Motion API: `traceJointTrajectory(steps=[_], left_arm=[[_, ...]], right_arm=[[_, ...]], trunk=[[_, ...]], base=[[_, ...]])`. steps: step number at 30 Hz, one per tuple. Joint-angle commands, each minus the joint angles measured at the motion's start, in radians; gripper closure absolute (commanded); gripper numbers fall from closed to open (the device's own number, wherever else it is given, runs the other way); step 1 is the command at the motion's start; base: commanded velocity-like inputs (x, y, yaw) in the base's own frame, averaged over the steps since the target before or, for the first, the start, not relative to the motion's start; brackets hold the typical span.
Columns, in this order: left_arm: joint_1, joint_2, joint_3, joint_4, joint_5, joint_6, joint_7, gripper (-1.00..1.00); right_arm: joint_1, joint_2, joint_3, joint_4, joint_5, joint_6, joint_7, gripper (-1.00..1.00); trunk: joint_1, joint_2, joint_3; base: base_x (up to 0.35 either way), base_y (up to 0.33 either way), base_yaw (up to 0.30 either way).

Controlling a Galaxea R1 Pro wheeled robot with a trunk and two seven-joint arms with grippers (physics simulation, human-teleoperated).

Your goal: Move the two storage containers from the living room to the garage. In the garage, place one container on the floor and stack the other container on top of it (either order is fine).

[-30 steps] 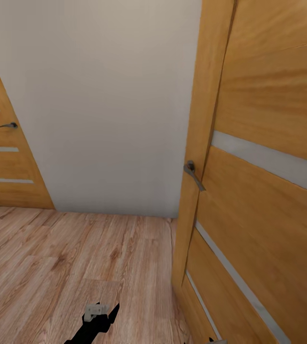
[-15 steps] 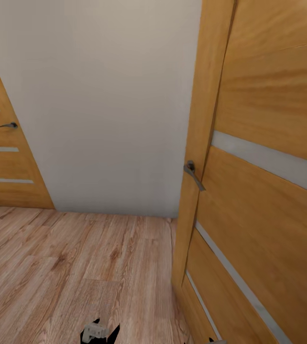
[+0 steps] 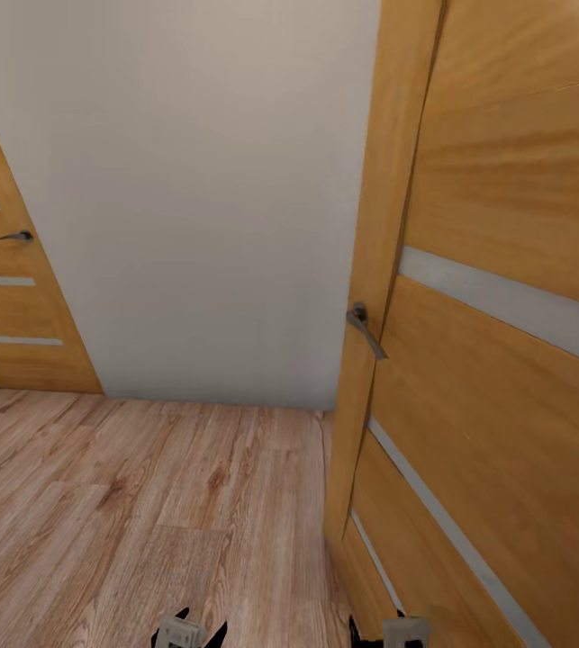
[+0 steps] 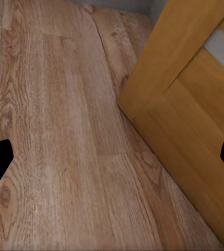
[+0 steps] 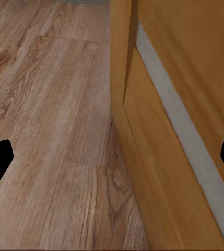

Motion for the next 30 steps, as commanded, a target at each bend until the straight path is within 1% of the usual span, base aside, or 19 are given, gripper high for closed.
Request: traceJointTrajectory(steps=[1, 2, 3, 6, 7, 10, 11, 13, 18, 28, 30], left_arm=[[0.000, 0.000, -0.006, 0.000, 0.011, -0.001, -0.006, -1.00], [0.000, 0.000, -0.006, 0.000, 0.011, -0.001, -0.006, -1.00], [0.000, -0.001, -0.006, 0.000, 0.011, -0.001, -0.006, -1.00], [-0.001, -0.001, -0.006, 0.000, 0.011, 0.000, -0.005, -1.00], [-0.001, -0.001, -0.006, 0.000, 0.011, 0.000, -0.005, -1.00], [0.000, -0.001, -0.006, 0.000, 0.011, 0.001, -0.004, -1.00], [0.000, -0.001, -0.006, 0.000, 0.011, 0.001, -0.004, -1.00], [0.000, -0.001, -0.005, 0.000, 0.011, 0.001, -0.003, -1.00], [0.000, -0.001, -0.005, 0.000, 0.011, 0.001, -0.003, -1.00], [0.000, -0.001, -0.005, 0.000, 0.011, 0.001, -0.002, -1.00], [0.000, -0.001, -0.005, 0.000, 0.011, 0.001, -0.002, -1.00]], right_arm=[[-0.033, 0.000, 0.009, -0.018, 0.000, 0.018, -0.061, -1.00], [-0.051, 0.000, 0.009, -0.027, 0.001, 0.032, -0.087, -1.00], [-0.086, 0.000, 0.009, -0.048, 0.002, 0.065, -0.135, -1.00], [-0.132, 0.000, 0.009, -0.080, 0.003, 0.099, -0.181, -1.00], [-0.157, 0.000, 0.009, -0.102, 0.003, 0.112, -0.203, -1.00], [-0.185, 0.000, 0.009, -0.139, 0.004, 0.124, -0.238, -1.00], [-0.198, -0.001, 0.009, -0.159, 0.003, 0.129, -0.264, -1.00], [-0.208, -0.001, 0.009, -0.172, 0.003, 0.133, -0.287, -1.00], [-0.226, -0.004, 0.006, -0.190, 0.002, 0.138, -0.320, -1.00], [-0.230, -0.005, 0.007, -0.183, 0.002, 0.138, -0.329, -1.00], [-0.226, -0.002, 0.018, -0.161, 0.004, 0.136, -0.328, -1.00]], trunk=[[0.000, 0.000, -0.001], [0.000, 0.000, -0.001], [0.000, 0.000, -0.001], [0.000, 0.000, -0.001], [0.000, 0.000, -0.001], [0.000, 0.000, -0.001], [0.000, 0.000, -0.001], [0.000, 0.000, -0.001], [0.000, 0.000, -0.001], [0.000, 0.000, -0.001], [0.000, 0.000, -0.001]], base=[[0.000, 0.000, 0.000], [0.000, 0.000, 0.000], [0.000, 0.000, 0.000], [0.000, 0.000, 0.000], [0.000, 0.000, 0.000], [0.000, 0.000, 0.000], [0.000, 0.000, 0.000], [0.000, 0.000, 0.000], [0.000, 0.000, 0.000], [0.000, 0.000, 0.000], [0.000, 0.000, 0.000]])
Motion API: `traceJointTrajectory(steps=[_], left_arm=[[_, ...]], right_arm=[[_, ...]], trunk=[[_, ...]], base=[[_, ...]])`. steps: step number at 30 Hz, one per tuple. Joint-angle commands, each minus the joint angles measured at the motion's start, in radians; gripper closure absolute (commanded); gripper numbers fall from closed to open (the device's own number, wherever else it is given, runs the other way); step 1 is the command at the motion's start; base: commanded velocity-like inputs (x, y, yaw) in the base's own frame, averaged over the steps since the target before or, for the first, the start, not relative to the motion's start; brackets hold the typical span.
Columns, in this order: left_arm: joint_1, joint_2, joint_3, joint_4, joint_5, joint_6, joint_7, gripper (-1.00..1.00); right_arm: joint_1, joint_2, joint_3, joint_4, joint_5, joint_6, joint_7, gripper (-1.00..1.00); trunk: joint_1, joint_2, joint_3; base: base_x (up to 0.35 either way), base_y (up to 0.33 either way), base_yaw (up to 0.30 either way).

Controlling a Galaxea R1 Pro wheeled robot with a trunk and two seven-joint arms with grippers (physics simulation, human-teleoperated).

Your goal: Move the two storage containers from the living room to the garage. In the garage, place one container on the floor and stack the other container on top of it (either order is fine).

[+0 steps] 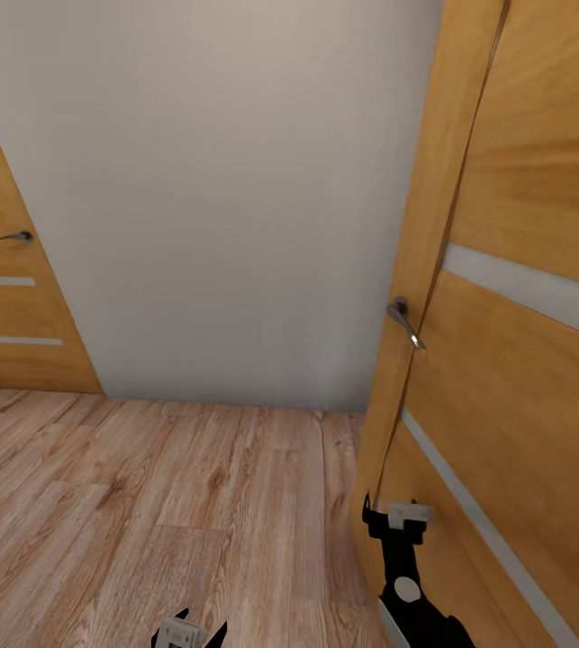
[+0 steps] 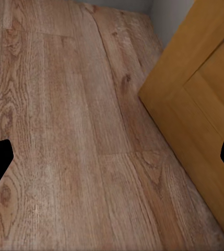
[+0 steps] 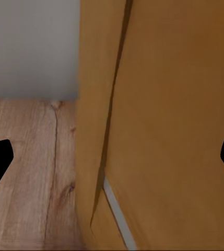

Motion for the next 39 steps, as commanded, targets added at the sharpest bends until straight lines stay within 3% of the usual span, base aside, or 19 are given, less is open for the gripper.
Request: traceJointTrajectory(steps=[1, 5, 6, 7, 10, 11, 17, 22, 28, 32, 39], left_arm=[[0.000, 0.000, -0.006, 0.000, 0.011, -0.001, -0.006, -1.00], [-0.001, 0.000, -0.006, 0.000, 0.011, -0.001, -0.006, -1.00], [-0.001, 0.000, -0.006, 0.000, 0.011, -0.001, -0.006, -1.00], [-0.001, 0.000, -0.006, 0.000, 0.011, -0.001, -0.006, -1.00], [-0.001, 0.000, -0.006, 0.000, 0.011, -0.001, -0.006, -1.00], [0.000, 0.000, -0.006, 0.000, 0.012, -0.001, -0.006, -1.00], [0.000, 0.000, -0.006, 0.000, 0.012, -0.001, -0.006, -1.00], [-0.001, 0.000, -0.006, 0.000, 0.012, -0.001, -0.006, -1.00], [-0.001, 0.000, -0.005, 0.000, 0.012, -0.001, -0.006, -1.00], [0.000, 0.001, -0.004, 0.000, 0.012, 0.000, -0.005, -1.00], [0.000, 0.002, -0.004, 0.000, 0.012, 0.001, -0.006, -1.00]], right_arm=[[0.000, 0.000, 0.018, 0.011, 0.000, -0.002, -0.008, -1.00], [0.009, 0.001, 0.124, 0.046, -0.003, -0.003, -0.003, -1.00], [0.020, 0.002, 0.187, 0.056, -0.005, -0.003, 0.007, -1.00], [0.027, 0.002, 0.215, 0.060, -0.006, -0.003, 0.016, -1.00], [0.051, 0.003, 0.275, 0.068, -0.008, -0.003, 0.060, -1.00], [0.073, 0.003, 0.298, 0.072, -0.008, -0.003, 0.105, -1.00], [0.128, 0.001, 0.329, 0.146, -0.026, -0.003, 0.310, -1.00], [0.141, 0.000, 0.333, 0.240, -0.079, -0.012, 0.395, -1.00], [0.144, -0.003, 0.332, 0.271, -0.177, -0.020, 0.419, -1.00], [0.145, -0.003, 0.333, 0.276, -0.216, -0.023, 0.423, -1.00], [0.145, -0.004, 0.332, 0.278, -0.232, -0.024, 0.424, -1.00]], trunk=[[0.000, 0.000, -0.001], [0.000, 0.000, -0.001], [0.000, 0.000, -0.001], [0.000, 0.000, -0.001], [0.000, 0.000, -0.001], [0.000, 0.000, -0.001], [0.000, 0.000, -0.001], [0.000, 0.000, -0.001], [0.000, 0.000, -0.001], [0.000, 0.000, -0.001], [0.000, 0.000, -0.001]], base=[[0.000, 0.000, 0.000], [0.000, 0.000, 0.000], [0.000, 0.000, 0.000], [0.000, 0.000, 0.000], [0.000, 0.000, 0.000], [0.000, 0.000, 0.000], [0.000, 0.000, 0.000], [0.000, 0.000, 0.000], [0.000, 0.000, 0.000], [0.000, 0.000, 0.000], [0.000, 0.000, 0.000]])
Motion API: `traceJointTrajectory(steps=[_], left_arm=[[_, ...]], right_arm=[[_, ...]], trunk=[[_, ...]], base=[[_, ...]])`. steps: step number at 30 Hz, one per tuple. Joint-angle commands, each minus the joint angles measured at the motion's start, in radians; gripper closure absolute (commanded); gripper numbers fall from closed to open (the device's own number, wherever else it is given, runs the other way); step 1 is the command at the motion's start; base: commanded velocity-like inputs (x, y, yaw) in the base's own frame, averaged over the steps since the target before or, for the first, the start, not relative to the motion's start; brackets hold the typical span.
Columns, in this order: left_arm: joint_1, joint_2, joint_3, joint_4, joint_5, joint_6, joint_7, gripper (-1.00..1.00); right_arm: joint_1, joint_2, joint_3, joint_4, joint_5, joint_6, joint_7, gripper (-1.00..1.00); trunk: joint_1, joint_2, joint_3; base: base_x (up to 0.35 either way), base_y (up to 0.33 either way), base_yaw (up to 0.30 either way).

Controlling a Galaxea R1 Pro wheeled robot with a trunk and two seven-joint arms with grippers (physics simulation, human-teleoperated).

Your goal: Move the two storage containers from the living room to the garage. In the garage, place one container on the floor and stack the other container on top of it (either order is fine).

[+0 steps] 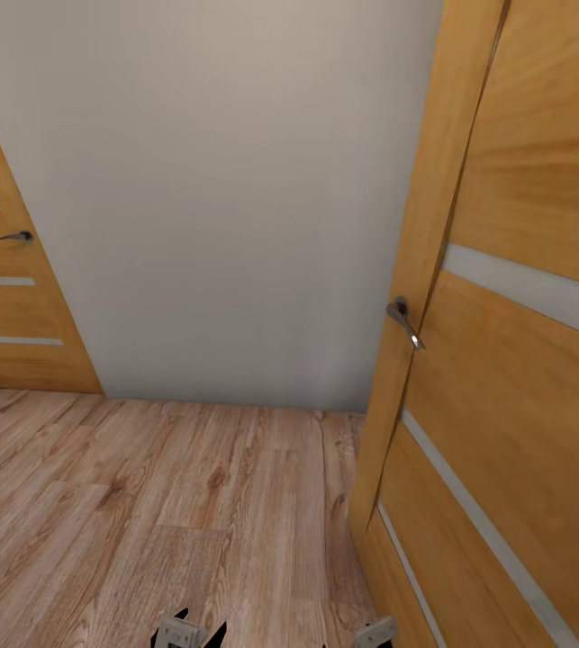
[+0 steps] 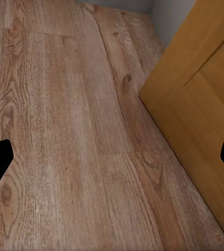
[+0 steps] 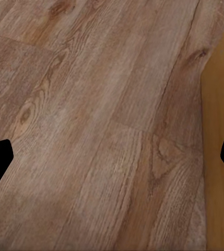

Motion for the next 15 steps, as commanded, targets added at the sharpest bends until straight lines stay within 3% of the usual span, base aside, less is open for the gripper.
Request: traceJointTrajectory(steps=[1, 9, 15], left_arm=[[-0.001, 0.000, -0.006, 0.000, 0.011, -0.001, -0.007, -1.00], [-0.001, 0.000, -0.005, 0.000, 0.011, -0.001, -0.006, -1.00], [-0.001, 0.000, -0.004, 0.000, 0.011, 0.000, -0.007, -1.00]], right_arm=[[-0.001, 0.000, 0.008, 0.001, -0.011, -0.004, 0.000, -1.00], [-0.001, -0.001, 0.007, 0.002, -0.013, -0.004, 0.000, -1.00], [-0.001, -0.002, 0.007, 0.002, -0.014, -0.004, 0.000, -1.00]], trunk=[[0.000, 0.000, -0.001], [0.000, 0.000, -0.001], [0.000, 0.000, -0.001]], base=[[0.000, 0.000, 0.000], [0.002, 0.000, 0.000], [0.189, 0.000, 0.000]])
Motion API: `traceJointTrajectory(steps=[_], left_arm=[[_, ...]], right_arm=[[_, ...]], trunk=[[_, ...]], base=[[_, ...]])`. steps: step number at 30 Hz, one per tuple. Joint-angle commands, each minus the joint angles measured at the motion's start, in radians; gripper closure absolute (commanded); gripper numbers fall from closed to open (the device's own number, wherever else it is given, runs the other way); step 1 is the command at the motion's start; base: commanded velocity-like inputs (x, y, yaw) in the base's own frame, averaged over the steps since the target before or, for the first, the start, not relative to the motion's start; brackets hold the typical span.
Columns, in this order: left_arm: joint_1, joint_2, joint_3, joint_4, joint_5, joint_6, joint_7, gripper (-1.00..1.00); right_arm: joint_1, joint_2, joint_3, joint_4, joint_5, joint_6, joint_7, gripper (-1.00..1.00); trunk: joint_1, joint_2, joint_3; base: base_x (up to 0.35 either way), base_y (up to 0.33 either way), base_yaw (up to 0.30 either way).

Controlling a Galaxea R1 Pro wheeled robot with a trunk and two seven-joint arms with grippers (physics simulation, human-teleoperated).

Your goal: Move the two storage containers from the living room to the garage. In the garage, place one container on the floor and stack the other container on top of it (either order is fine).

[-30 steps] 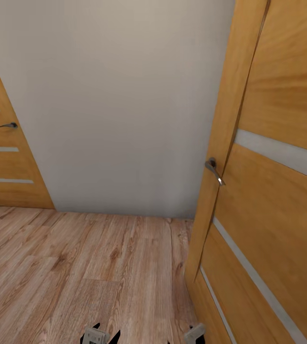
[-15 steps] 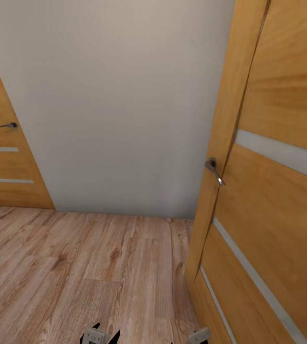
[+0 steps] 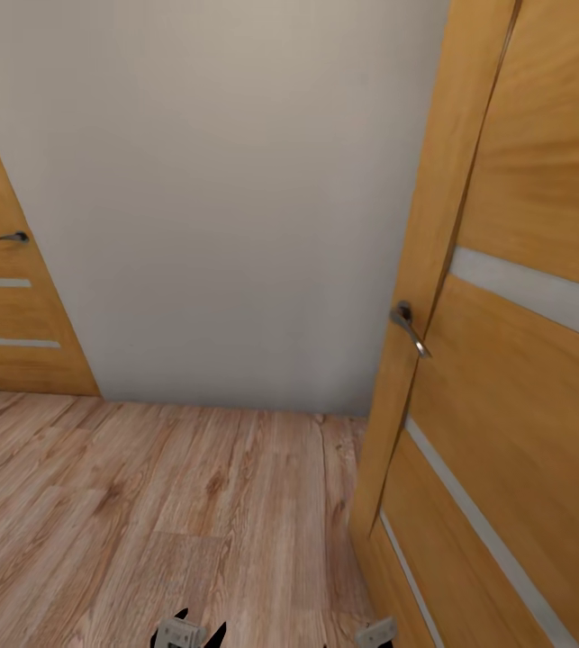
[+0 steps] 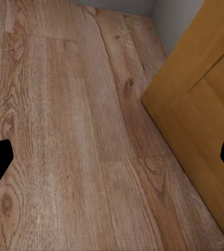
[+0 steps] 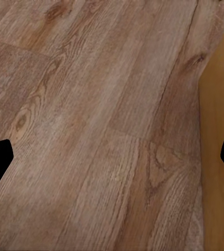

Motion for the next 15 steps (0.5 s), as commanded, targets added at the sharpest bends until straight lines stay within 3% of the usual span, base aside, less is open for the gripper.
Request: traceJointTrajectory(steps=[1, 12, 15], left_arm=[[-0.001, 0.000, -0.005, 0.000, 0.011, -0.001, -0.006, -1.00], [-0.001, 0.000, -0.005, 0.000, 0.011, -0.001, -0.007, -1.00], [-0.001, 0.000, -0.006, 0.000, 0.011, -0.001, -0.006, -1.00]], right_arm=[[-0.001, 0.000, 0.008, 0.002, -0.011, -0.004, 0.000, -1.00], [-0.001, 0.000, 0.006, 0.002, -0.011, -0.004, -0.003, -1.00], [-0.013, -0.001, -0.009, -0.003, -0.012, -0.004, -0.014, -1.00]], trunk=[[0.000, 0.000, -0.001], [0.000, 0.000, -0.001], [0.000, 0.000, -0.001]], base=[[0.213, 0.000, 0.000], [0.063, 0.000, 0.000], [0.007, 0.000, 0.000]])
